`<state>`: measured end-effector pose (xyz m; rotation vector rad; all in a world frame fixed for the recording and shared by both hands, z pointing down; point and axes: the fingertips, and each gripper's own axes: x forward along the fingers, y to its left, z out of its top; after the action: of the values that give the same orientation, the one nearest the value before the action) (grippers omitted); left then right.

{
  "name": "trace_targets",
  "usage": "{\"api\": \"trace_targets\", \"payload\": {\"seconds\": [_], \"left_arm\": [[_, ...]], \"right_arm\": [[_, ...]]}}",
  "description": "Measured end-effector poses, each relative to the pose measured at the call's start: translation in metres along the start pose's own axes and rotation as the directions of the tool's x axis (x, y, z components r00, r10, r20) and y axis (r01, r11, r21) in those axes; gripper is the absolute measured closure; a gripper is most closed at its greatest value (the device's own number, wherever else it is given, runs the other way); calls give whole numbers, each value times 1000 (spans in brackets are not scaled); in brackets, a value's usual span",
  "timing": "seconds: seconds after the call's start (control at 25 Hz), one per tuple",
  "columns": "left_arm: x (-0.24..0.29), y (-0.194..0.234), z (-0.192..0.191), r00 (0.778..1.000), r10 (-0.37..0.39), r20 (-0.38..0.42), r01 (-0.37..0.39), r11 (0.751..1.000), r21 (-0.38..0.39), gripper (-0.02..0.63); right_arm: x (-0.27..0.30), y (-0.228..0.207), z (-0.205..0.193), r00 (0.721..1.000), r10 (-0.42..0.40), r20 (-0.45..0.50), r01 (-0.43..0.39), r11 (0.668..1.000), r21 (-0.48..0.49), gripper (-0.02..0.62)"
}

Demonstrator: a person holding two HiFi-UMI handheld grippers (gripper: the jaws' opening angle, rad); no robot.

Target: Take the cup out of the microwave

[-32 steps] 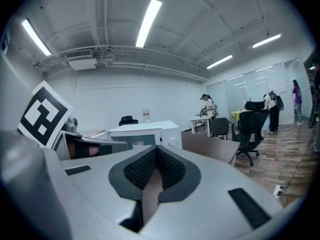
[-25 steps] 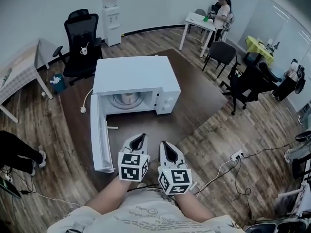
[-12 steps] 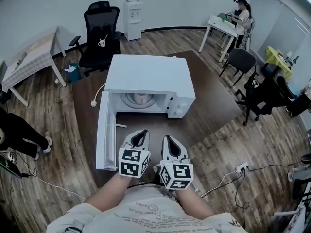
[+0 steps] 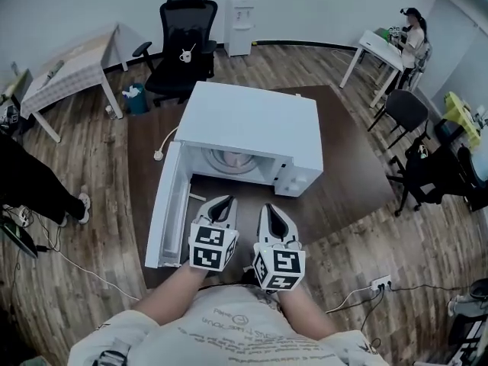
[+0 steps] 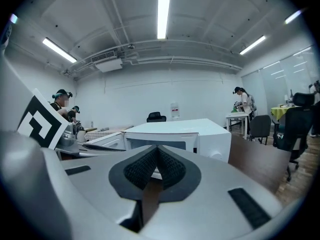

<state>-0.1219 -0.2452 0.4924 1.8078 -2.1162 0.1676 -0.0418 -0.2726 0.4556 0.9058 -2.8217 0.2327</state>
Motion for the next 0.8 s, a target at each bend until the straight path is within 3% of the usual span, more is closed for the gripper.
{"api": "trace_targets", "payload": {"seconds": [0.52, 0.8], "left_arm": [[47, 21, 0, 993, 109, 33, -108, 994, -22, 597], [74, 30, -10, 992, 127, 16, -126, 991, -50, 587]], "right_arm": [[53, -19, 0, 991, 127, -53, -128, 992, -19, 580], [69, -30, -4, 984, 162, -80, -164, 986, -23, 580]]}}
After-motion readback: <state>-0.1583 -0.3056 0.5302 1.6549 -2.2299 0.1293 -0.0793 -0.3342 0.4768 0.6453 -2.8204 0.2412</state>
